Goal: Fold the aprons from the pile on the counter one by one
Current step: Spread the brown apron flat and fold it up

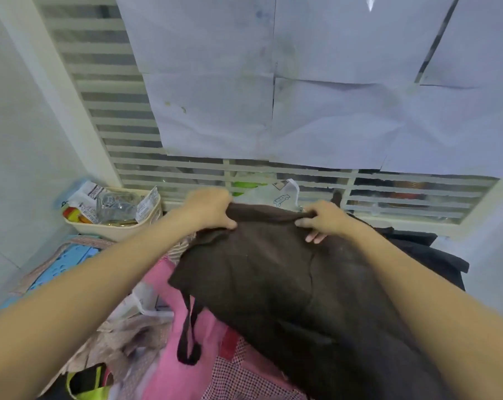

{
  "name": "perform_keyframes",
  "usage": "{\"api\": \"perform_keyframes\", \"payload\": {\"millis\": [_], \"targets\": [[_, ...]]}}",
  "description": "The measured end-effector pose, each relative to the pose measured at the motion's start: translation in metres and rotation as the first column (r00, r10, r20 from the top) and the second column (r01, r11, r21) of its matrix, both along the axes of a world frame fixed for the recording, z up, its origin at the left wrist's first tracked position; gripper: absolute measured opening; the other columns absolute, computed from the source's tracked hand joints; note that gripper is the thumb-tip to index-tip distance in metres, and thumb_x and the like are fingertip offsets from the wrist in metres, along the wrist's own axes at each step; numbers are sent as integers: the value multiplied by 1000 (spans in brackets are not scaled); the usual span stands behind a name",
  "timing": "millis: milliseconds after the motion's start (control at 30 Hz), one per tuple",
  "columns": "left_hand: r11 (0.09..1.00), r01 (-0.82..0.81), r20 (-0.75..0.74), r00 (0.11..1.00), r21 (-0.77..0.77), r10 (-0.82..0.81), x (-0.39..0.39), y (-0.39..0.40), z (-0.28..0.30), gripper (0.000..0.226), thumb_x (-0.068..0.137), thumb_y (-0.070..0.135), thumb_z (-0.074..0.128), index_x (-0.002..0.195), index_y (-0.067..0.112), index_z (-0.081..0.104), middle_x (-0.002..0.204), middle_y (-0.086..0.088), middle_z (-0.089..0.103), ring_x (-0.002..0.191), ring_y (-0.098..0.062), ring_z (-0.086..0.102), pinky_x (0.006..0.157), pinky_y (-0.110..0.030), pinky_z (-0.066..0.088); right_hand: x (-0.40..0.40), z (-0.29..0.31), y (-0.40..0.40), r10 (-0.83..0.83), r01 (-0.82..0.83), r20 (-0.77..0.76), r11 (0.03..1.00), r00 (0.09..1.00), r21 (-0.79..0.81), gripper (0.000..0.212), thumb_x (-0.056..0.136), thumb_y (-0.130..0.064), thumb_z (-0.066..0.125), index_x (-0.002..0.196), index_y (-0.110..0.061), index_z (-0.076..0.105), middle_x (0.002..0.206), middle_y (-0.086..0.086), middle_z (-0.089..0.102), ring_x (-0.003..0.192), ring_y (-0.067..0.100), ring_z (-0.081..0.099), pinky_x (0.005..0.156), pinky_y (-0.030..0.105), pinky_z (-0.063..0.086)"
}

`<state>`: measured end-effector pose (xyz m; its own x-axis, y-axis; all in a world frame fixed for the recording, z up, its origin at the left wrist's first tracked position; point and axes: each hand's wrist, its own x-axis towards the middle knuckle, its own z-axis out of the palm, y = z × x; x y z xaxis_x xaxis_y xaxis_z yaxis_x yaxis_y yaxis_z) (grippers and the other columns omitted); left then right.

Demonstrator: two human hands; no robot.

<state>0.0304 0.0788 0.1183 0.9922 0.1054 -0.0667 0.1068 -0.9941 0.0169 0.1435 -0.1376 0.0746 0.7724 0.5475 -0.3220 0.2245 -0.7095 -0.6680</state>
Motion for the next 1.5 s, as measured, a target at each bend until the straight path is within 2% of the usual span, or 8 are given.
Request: {"api": "perform_keyframes", "payload": {"millis": [167, 300, 567, 867, 1167, 1300, 1400, 1500], "targets": [[959, -141, 545, 798, -246, 257, 21, 41, 90, 27, 84, 24, 65, 106, 11, 57, 104, -11, 58, 97, -28, 58, 71, -32, 40, -13, 124, 8, -56, 24, 52, 875, 997, 484, 23, 94, -19, 58, 72, -13, 53, 70, -2, 59, 43, 12, 61, 40, 18, 44], [909, -2, 704, 632, -417, 324, 23, 40, 97, 49, 90, 14, 57, 134, 6, 39, 137, -16, 38, 114, -26, 50, 93, -33, 41, 0, 157, -3, -254, 102, 336, 906, 907, 410, 26, 97, -21, 49, 73, -10, 49, 60, 5, 55, 31, 11, 55, 33, 17, 37], [844, -240, 18, 959, -480, 283, 21, 43, -61, 43, 90, 12, 56, 131, 3, 46, 128, -15, 54, 115, -30, 53, 94, -33, 40, -1, 50, -24, -207, 252, 340, 963, 917, -94, 30, 102, -24, 32, 94, -8, 56, 36, 0, 53, 23, 9, 47, 42, 22, 38], [948, -251, -461, 877, -198, 136, 43, 29, -128, 88, 80, 36, 72, 146, 8, 21, 149, -9, 32, 134, -26, 36, 111, -35, 30, 3, 6, -36, -229, 275, 244, 946, 942, -173, 12, 94, -15, 48, 101, -6, 52, 53, 7, 59, 44, 16, 53, 55, 27, 46], [982, -123, 42, 991, -142, 130, 48, 65, -23, 26, 90, 3, 52, 112, 3, 66, 119, -17, 63, 112, -31, 55, 90, -31, 40, 21, 66, -31, -227, 285, 335, 949, 915, -137, 22, 88, -2, 51, 110, -2, 48, 73, 13, 56, 54, 18, 51, 49, 23, 41], [955, -142, 628, 726, -261, 279, 38, 105, 96, 24, 92, 3, 49, 106, -8, 65, 111, -30, 61, 106, -43, 54, 88, -42, 39, 26, 160, -18, -530, 211, 602, 828, 597, 519, 10, 94, -6, 46, 103, -4, 49, 79, 14, 56, 55, 25, 55, 52, 21, 45], [949, -145, 786, 534, -279, 313, 30, 110, 153, 27, 92, 5, 45, 105, -7, 65, 104, -30, 63, 101, -43, 55, 86, -44, 41, 17, 211, -2, -501, 104, 771, 857, 394, 504, 22, 93, -3, 37, 113, -7, 46, 69, 12, 51, 62, 29, 50, 60, 36, 41], [945, -104, 755, 576, -310, 312, 17, 119, 187, 32, 84, 23, 49, 104, 5, 68, 103, -25, 63, 105, -40, 54, 92, -44, 45, 10, 243, -4, -307, 130, 803, 951, 510, 281, 16, 95, -11, 38, 100, -14, 53, 76, 11, 52, 66, 29, 44, 60, 33, 37]]}}
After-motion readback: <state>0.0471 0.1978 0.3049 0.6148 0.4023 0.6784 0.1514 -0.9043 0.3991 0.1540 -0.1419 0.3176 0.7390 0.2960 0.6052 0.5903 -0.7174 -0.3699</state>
